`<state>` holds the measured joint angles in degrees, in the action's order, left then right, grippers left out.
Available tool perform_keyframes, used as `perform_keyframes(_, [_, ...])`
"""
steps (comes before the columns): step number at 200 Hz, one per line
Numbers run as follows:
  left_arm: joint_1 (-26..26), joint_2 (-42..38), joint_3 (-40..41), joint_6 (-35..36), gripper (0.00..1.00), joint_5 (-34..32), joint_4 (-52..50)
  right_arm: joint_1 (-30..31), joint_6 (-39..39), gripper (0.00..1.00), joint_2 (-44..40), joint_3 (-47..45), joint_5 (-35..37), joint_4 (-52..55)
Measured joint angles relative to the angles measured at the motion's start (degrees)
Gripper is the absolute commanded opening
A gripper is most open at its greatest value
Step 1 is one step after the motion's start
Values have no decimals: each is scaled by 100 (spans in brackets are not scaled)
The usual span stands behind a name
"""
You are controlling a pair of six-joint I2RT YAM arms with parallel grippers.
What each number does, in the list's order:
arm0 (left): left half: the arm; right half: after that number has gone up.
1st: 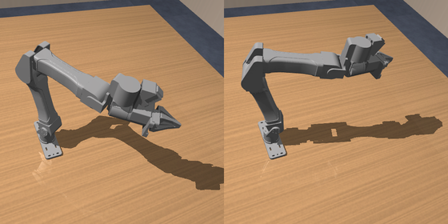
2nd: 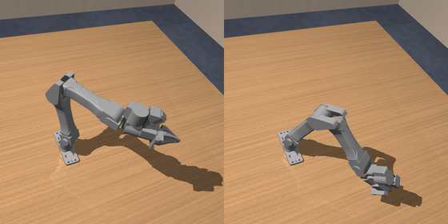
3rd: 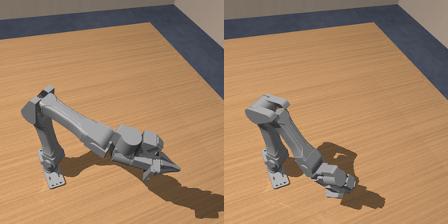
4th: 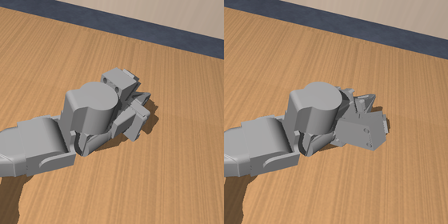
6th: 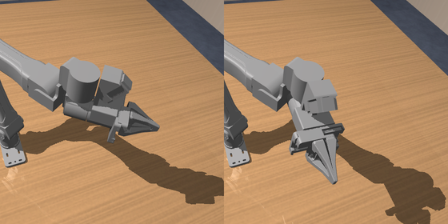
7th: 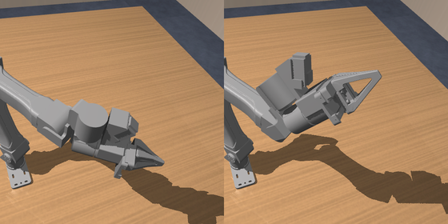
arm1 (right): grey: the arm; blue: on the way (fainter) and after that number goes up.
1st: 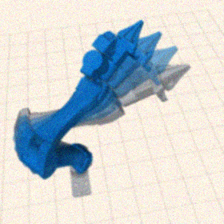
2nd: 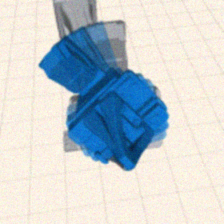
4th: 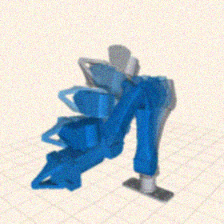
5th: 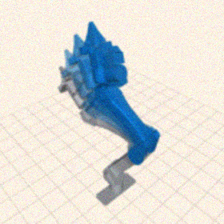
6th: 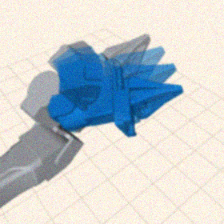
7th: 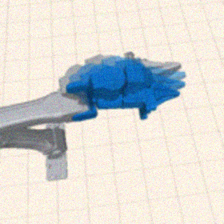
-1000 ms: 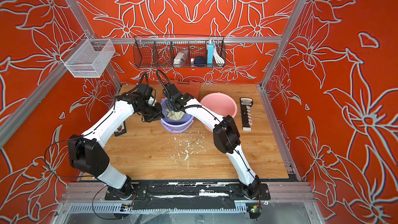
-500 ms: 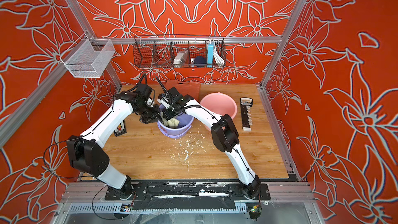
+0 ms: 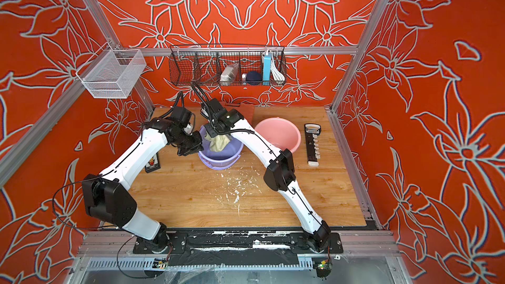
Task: Wipe the inside of the bucket with a cloth
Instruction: Wipe the dirt from the inside of the bucket.
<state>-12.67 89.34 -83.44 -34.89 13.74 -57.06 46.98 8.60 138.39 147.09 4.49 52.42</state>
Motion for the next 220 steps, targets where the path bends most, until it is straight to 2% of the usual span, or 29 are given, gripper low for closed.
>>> perform_keyframes(25, [-39, -107, -4, 0, 0, -310, -39, -2, -46, 0, -92, -490, 776, 4])
perform_keyframes(47, [-61, -212, -15, -4, 0, -632, -46, 2, -79, 0, -142, -890, 1161, 48])
perform_keyframes(76, [-103, -337, -13, -50, 0, -997, -31, 61, -83, 0, -232, -898, 1399, 278])
perform_keyframes(110, [-133, -535, 0, -70, 0, -1191, -31, 76, -26, 0, -470, -929, 1272, 737])
perform_keyframes(136, [-131, -671, 83, -66, 0, -1357, -28, 81, 109, 0, -765, -1342, 713, 953])
perform_keyframes(168, [-127, -721, 240, -66, 0, -1513, -72, 144, 369, 0, -1108, -2096, -610, 885])
perform_keyframes(203, [-120, -765, 380, -90, 0, -1493, 20, 240, 885, 0, -1528, -3101, -2540, -81])
perform_keyframes(220, [-120, -782, 402, -90, 0, -1486, 28, 269, 1139, 0, -1740, -3425, -2981, -579])
